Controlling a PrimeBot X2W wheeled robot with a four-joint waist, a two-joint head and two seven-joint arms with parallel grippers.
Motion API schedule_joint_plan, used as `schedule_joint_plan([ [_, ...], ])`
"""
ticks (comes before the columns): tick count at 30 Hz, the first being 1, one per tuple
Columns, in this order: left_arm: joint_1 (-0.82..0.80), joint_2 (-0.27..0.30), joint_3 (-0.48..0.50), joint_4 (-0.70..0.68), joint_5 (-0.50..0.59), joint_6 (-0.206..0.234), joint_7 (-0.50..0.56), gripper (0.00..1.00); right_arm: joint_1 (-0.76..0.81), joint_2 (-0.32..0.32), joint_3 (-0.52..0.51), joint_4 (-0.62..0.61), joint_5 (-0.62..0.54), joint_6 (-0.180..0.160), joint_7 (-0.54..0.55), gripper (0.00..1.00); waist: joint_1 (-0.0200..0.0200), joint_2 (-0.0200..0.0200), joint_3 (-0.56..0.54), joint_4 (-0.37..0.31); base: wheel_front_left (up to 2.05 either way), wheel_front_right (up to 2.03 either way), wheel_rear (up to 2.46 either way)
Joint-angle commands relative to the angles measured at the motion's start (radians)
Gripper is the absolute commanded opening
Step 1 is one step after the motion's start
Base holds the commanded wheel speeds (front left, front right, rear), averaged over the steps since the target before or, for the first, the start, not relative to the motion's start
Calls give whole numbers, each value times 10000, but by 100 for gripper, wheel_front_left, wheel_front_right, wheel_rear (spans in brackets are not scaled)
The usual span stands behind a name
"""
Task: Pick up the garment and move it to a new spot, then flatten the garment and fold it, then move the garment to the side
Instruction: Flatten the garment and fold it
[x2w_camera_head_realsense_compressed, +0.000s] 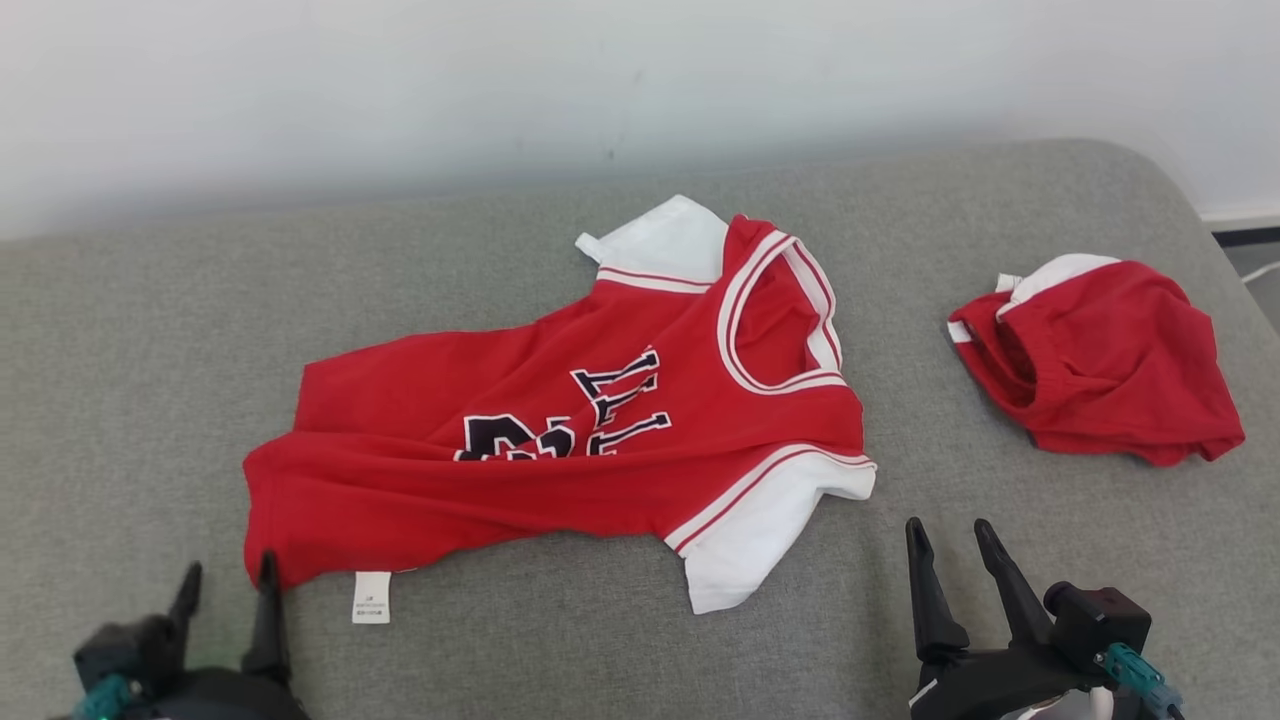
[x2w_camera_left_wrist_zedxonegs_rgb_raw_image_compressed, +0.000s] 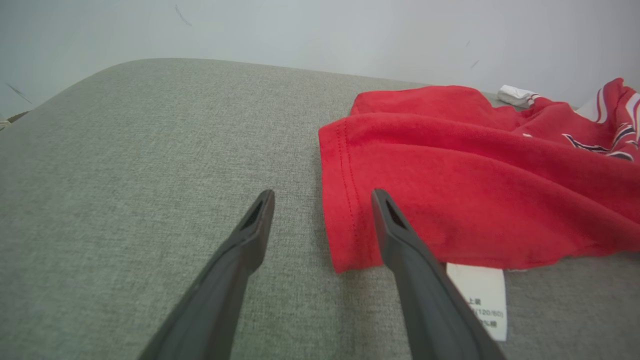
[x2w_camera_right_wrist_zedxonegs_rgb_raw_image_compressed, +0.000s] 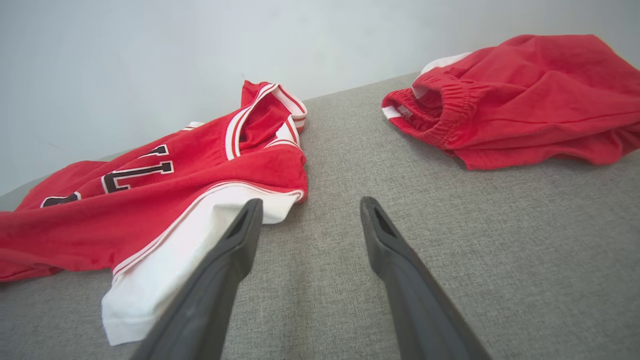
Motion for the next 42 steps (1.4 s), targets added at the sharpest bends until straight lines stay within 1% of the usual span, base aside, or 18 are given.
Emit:
schedule_joint_plan([
  [1, 308, -105, 58, -56, 57, -84, -11, 100, 157, 38, 34, 12, 71, -11, -44, 100, 1, -1, -134, 90, 0, 0, 0],
  [6, 664, -378, 279, -112, 65, -252, -11, 100, 199, -33, 74, -8, 92, -11, -44, 100, 1, -1, -212, 65, 0, 0, 0],
  [12, 708, -572, 498, -32, 171, -364, -11, 100, 147, -100, 109, -75, 70, -11, -44, 100, 1, -1, -141, -146, 0, 0, 0],
  [22, 208, -573, 855, 301, 350, -544, -11, 100, 9, -131, 69, -228, 90, -11, -44, 100, 1, -1, 244, -421, 0, 0, 0],
  [25, 63, -542, 886, 462, 373, -605, -11, 85, -16, -150, 27, -259, 94, -11, -44, 100, 1, -1, 323, -434, 0, 0, 0],
  [26, 57, -558, 882, 546, 376, -637, -11, 78, -21, -151, 26, -268, 90, -11, -44, 100, 1, -1, 337, -436, 0, 0, 0],
  [28, 19, -565, 900, 539, 403, -672, -11, 73, -4, -121, 19, -280, 30, -11, -44, 100, 1, -1, 347, -441, 0, 0, 0],
  [30, 121, -619, 856, 541, 443, -699, -11, 32, 16, -109, -12, -262, -4, -11, -44, 100, 1, -1, 331, -427, 0, 0, 0],
  [31, 188, -642, 811, 610, 426, -693, -11, 1, 25, -108, -19, -246, -11, -11, -44, 100, 1, -1, 317, -418, 0, 0, 0],
  [36, 387, -654, 658, 722, 344, -768, -10, 0, 26, -89, -33, -177, -24, -11, -44, 100, 1, -1, 172, -347, 0, 0, 0],
  [42, 991, -701, 455, 700, 159, -782, -10, 0, 261, -12, -36, 35, 29, -11, -44, 100, 1, -1, -407, -202, 0, 0, 0],
])
